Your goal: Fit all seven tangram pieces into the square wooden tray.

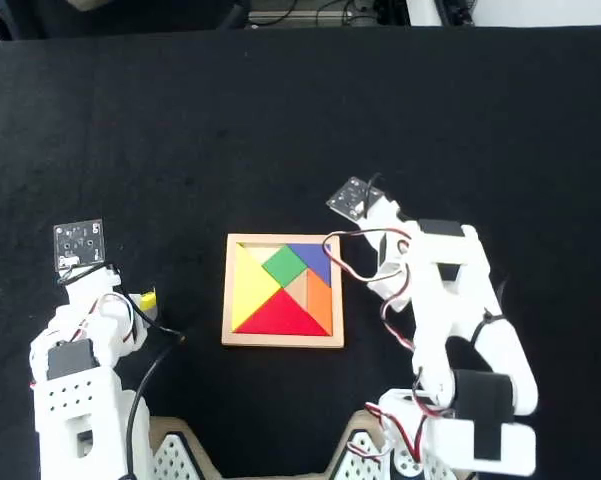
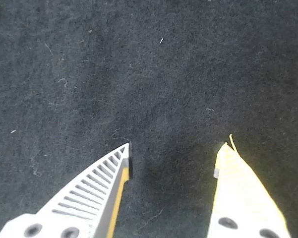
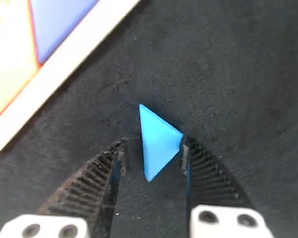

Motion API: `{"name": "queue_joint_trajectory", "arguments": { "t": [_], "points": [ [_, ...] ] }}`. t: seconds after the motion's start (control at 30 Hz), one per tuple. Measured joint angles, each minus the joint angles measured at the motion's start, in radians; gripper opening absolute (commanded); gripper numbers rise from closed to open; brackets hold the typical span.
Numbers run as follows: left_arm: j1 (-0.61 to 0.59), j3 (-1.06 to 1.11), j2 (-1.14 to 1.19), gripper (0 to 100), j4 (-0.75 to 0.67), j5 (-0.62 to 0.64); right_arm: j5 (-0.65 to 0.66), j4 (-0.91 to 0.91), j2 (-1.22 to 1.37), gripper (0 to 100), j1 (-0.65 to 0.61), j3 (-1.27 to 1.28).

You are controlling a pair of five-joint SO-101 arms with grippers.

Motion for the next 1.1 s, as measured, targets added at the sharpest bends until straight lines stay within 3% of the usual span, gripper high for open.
{"name": "queue_joint_trajectory", "arguments": {
  "t": [0.1,0.4,0.77,1.1],
  "points": [
    [0.0,0.0,0.0,28,0.0,0.0,0.002,-0.028,0.069,17.6,0.006,-0.003],
    [0.0,0.0,0.0,28,0.0,0.0,0.002,-0.021,0.123,4.4,0.009,-0.06],
    [0.0,0.0,0.0,28,0.0,0.0,0.002,-0.023,0.127,2.9,0.009,-0.063],
    [0.0,0.0,0.0,28,0.0,0.0,0.008,0.21,0.132,1.1,0.008,-0.273]
  ]
}}
